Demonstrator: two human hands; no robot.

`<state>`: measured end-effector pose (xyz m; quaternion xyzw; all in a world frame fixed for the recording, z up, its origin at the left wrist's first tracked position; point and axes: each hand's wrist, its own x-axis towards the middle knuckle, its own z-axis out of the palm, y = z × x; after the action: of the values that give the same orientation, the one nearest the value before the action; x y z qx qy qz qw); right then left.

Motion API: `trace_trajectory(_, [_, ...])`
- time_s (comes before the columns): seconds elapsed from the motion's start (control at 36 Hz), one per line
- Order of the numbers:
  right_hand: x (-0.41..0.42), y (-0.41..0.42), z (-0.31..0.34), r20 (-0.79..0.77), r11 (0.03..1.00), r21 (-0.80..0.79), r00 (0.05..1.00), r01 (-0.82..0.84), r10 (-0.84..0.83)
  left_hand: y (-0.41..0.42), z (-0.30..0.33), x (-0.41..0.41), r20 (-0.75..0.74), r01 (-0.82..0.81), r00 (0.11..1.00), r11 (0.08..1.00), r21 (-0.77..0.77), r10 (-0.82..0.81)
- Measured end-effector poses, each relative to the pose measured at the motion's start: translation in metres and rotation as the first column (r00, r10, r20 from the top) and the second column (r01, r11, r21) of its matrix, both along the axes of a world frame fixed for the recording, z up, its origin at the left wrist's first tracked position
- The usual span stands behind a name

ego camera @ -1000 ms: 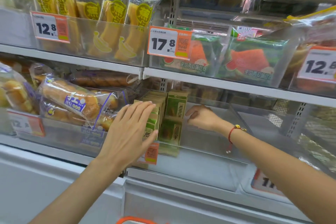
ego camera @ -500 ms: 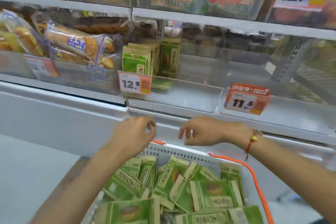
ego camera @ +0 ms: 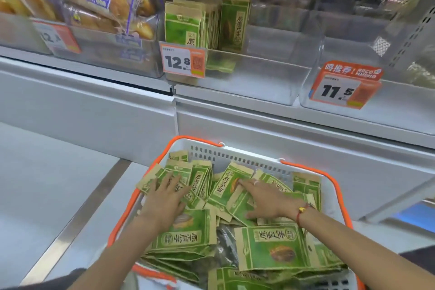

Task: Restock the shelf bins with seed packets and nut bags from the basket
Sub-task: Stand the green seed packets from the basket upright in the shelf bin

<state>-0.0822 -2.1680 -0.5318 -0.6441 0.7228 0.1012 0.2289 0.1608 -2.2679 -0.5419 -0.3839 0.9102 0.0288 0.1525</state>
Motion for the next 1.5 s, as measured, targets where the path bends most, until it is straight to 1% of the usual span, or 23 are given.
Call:
trace_trajectory(0.11, [0.005, -0.007, -0.001, 0.068, 0.994, -0.1, 0.997, 0.052, -0.046, -0.003, -0.001, -0.006, -0.028, 0.0, 1.0, 0.999, 0.033, 0.001])
trace_trajectory(0.22, [0.006, -0.011, 0.012, 0.201, 0.996, -0.068, 0.978, 0.065, -0.051, -0.008, 0.004, -0.012, -0.067, -0.038, 0.997, 0.993, 0.109, 0.045])
trace_trajectory(0.33, [-0.005, -0.008, 0.024, 0.367, 0.985, -0.134, 0.929, 0.111, -0.054, -0.005, 0.011, -0.027, -0.293, -0.061, 0.947, 0.968, 0.244, 0.133])
trace_trajectory(0.39, [-0.007, -0.005, 0.034, 0.471, 0.956, -0.2, 0.877, 0.213, -0.097, 0.008, 0.025, -0.038, -0.444, -0.06, 0.84, 0.868, 0.493, 0.311])
trace_trajectory(0.44, [-0.006, -0.004, 0.047, 0.621, 0.902, -0.25, 0.773, 0.351, -0.129, 0.025, 0.037, -0.05, -0.446, -0.004, 0.712, 0.638, 0.77, 0.542])
trace_trajectory(0.47, [-0.004, -0.005, 0.052, 0.689, 0.873, -0.26, 0.712, 0.414, -0.132, 0.034, 0.043, -0.055, -0.409, 0.037, 0.67, 0.522, 0.852, 0.619])
trace_trajectory(0.5, [-0.002, -0.005, 0.058, 0.747, 0.844, -0.267, 0.653, 0.466, -0.124, 0.04, 0.046, -0.059, -0.384, 0.06, 0.643, 0.456, 0.888, 0.663])
trace_trajectory(0.53, [0.001, -0.006, 0.062, 0.793, 0.812, -0.273, 0.598, 0.516, -0.114, 0.044, 0.047, -0.061, -0.383, 0.075, 0.63, 0.438, 0.896, 0.675])
trace_trajectory(0.64, [0.005, -0.007, 0.072, 0.879, 0.688, -0.256, 0.459, 0.679, -0.126, 0.048, 0.047, -0.066, -0.494, 0.113, 0.512, 0.515, 0.85, 0.703])
trace_trajectory(0.69, [-0.003, -0.005, 0.08, 0.879, 0.744, -0.156, 0.434, 0.65, -0.195, 0.046, 0.048, -0.066, -0.547, 0.129, 0.466, 0.557, 0.82, 0.696])
trace_trajectory(0.72, [-0.01, -0.003, 0.084, 0.858, 0.804, -0.092, 0.457, 0.587, -0.235, 0.044, 0.047, -0.064, -0.551, 0.123, 0.456, 0.564, 0.816, 0.698])
trace_trajectory(0.75, [-0.019, 0.0, 0.088, 0.79, 0.87, -0.042, 0.549, 0.492, -0.272, 0.043, 0.049, -0.063, -0.548, 0.117, 0.449, 0.561, 0.819, 0.706])
trace_trajectory(0.81, [-0.039, 0.008, 0.082, 0.433, 0.963, 0.039, 0.865, 0.265, -0.255, 0.039, 0.047, -0.061, -0.5, 0.066, 0.437, 0.528, 0.847, 0.748])
trace_trajectory(0.83, [-0.047, 0.015, 0.074, 0.214, 0.976, 0.111, 0.955, 0.187, -0.207, 0.037, 0.047, -0.06, -0.467, 0.037, 0.44, 0.504, 0.863, 0.767])
trace_trajectory(0.89, [-0.057, 0.029, 0.05, -0.068, 0.962, 0.235, 0.989, 0.142, -0.129, 0.035, 0.045, -0.057, -0.411, 0.0, 0.451, 0.461, 0.888, 0.792])
trace_trajectory(0.92, [-0.059, 0.035, 0.039, -0.1, 0.955, 0.249, 0.985, 0.162, -0.141, 0.034, 0.043, -0.056, -0.392, 0.0, 0.452, 0.44, 0.898, 0.801])
trace_trajectory(1.06, [-0.061, 0.041, 0.033, -0.011, 0.982, 0.016, 0.982, 0.188, -0.188, 0.03, 0.035, -0.051, -0.275, 0.023, 0.399, 0.29, 0.957, 0.875])
trace_trajectory(1.14, [-0.061, 0.033, 0.052, 0.083, 0.989, 0.001, 0.985, 0.151, -0.15, 0.022, 0.032, -0.048, -0.219, 0.004, 0.367, 0.234, 0.972, 0.904])
trace_trajectory(1.19, [-0.058, 0.026, 0.069, 0.107, 0.994, 0.001, 0.988, 0.109, -0.109, 0.02, 0.034, -0.046, -0.222, -0.018, 0.38, 0.247, 0.969, 0.898])
trace_trajectory(1.25, [-0.049, 0.017, 0.088, 0.15, 0.998, 0.0, 0.986, 0.07, -0.069, 0.017, 0.035, -0.049, -0.265, -0.069, 0.444, 0.327, 0.942, 0.856])
trace_trajectory(1.33, [-0.024, 0.006, 0.109, 0.218, 0.997, 0.078, 0.976, -0.023, 0.006, 0.019, 0.046, -0.051, -0.295, -0.101, 0.606, 0.438, 0.893, 0.739])
trace_trajectory(1.39, [-0.005, 0.003, 0.112, 0.24, 0.986, 0.129, 0.968, -0.104, 0.071, 0.02, 0.054, -0.054, -0.243, -0.087, 0.71, 0.424, 0.902, 0.662])
trace_trajectory(1.5, [0.018, -0.004, 0.108, 0.306, 0.988, 0.01, 0.941, -0.152, 0.142, 0.026, 0.067, -0.058, -0.194, 0.012, 0.809, 0.314, 0.949, 0.555])
